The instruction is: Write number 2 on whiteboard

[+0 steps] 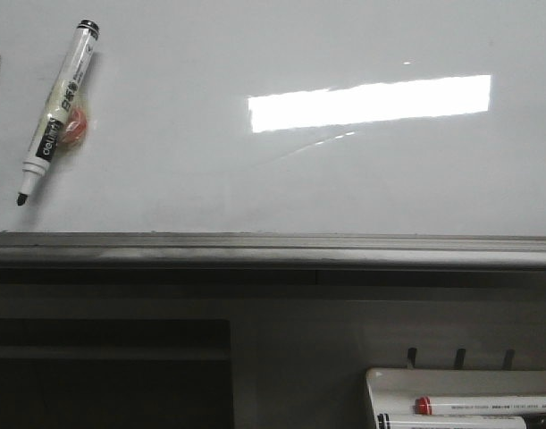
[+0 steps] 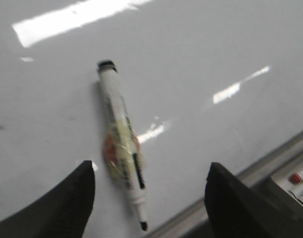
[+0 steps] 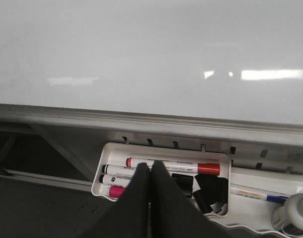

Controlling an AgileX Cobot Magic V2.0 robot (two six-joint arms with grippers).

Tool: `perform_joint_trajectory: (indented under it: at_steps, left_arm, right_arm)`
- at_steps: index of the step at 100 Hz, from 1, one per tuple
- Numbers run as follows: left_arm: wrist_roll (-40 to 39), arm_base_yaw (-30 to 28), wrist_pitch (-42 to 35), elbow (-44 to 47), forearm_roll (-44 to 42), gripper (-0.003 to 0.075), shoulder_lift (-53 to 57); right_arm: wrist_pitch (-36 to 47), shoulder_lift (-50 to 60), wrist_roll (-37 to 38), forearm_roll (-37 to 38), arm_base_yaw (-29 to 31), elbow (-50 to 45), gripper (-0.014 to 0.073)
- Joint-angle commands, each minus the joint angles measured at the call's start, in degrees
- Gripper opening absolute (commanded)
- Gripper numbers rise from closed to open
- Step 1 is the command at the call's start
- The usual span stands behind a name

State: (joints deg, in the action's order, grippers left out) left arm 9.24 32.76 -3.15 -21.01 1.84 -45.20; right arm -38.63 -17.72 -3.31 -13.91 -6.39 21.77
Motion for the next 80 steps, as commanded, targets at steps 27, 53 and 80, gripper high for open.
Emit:
perform_joint_trajectory:
  at_steps: [27,53,80]
  left_arm:
    - [-0.27,1.78,-15.45,-1.44,12.79,0.044,-15.56]
    - [-0.27,1.78,-18.89,-2.05,14.95,0.0384,-20.72]
    - [-0.27,1.78,-19.21,-2.05,14.54,-0.0019,-22.7]
  right_arm:
    - [5.12,-1.12,0.0,-0.67,-0.13,1.41,-0.0051]
    - [5.12,-1.12,0.0,-0.67,-0.13,1.41,-0.0051]
    - [5.25,-1.12,0.0,-0.67,-0.13,1.41,-0.0051]
